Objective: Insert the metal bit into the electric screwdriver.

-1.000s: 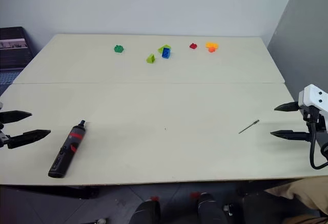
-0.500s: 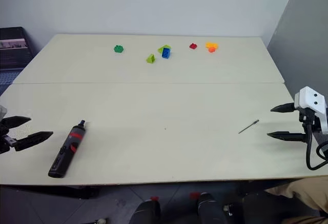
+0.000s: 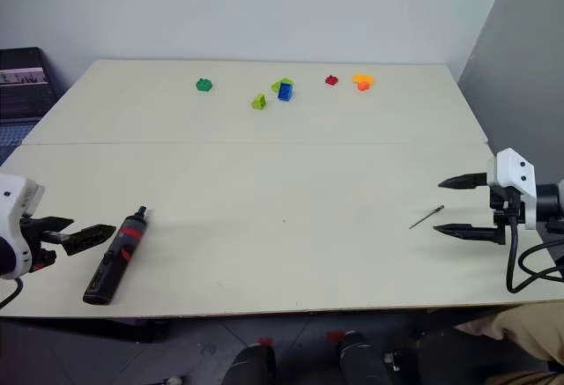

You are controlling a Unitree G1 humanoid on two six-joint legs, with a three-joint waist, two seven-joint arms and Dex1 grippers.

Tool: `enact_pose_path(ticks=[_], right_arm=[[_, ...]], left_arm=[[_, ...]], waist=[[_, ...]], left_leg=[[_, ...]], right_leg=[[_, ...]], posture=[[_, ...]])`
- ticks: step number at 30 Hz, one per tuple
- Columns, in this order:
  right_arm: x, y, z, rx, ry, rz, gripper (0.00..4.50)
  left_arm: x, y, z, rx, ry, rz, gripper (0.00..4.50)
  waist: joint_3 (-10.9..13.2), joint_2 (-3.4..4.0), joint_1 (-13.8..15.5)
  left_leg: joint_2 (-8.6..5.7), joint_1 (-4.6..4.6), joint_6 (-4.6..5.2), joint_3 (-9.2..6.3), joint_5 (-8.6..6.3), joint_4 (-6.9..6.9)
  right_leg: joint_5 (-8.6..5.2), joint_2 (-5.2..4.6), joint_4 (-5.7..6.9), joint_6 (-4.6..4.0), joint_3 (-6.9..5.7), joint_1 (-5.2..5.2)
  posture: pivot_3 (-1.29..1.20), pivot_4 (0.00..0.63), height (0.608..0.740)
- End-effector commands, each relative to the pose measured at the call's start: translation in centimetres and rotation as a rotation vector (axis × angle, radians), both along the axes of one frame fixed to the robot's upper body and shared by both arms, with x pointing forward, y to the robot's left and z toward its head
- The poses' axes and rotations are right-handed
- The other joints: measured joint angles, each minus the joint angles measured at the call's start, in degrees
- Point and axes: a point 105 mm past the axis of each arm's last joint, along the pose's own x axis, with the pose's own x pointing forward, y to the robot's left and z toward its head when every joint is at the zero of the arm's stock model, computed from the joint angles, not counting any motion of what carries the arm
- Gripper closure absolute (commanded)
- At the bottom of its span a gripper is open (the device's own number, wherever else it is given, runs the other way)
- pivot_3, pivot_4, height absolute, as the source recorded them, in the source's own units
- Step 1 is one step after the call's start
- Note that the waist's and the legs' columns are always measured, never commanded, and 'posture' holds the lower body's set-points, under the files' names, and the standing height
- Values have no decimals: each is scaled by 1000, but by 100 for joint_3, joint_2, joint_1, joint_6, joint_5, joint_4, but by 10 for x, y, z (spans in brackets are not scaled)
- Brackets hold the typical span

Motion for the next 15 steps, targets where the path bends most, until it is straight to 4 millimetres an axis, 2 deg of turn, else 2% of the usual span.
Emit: enact_pose_path(ticks=[1,11,15], right_arm=[[-4,25,33,117,-92,91,0],[-9,47,50,237,-207,186,0],[-12,56,51,249,-169,240,0]], left_arm=[[6,-11,7,35,15,-19,56],[13,-5,2,-9,39,88,56],[14,-10,2,-5,60,68,56]], waist=[[0,0,0],[-2,-5,6],[-2,-5,6]], left_leg=[[0,0,0,-2,0,0],[0,-9,0,-17,0,-3],[-1,-8,0,-17,0,-2]], right_leg=[[14,1,0,24,0,0],[14,4,-2,26,-11,0],[15,4,-2,27,-10,0]], posture=[[0,150,740],[0,150,740],[0,150,740]])
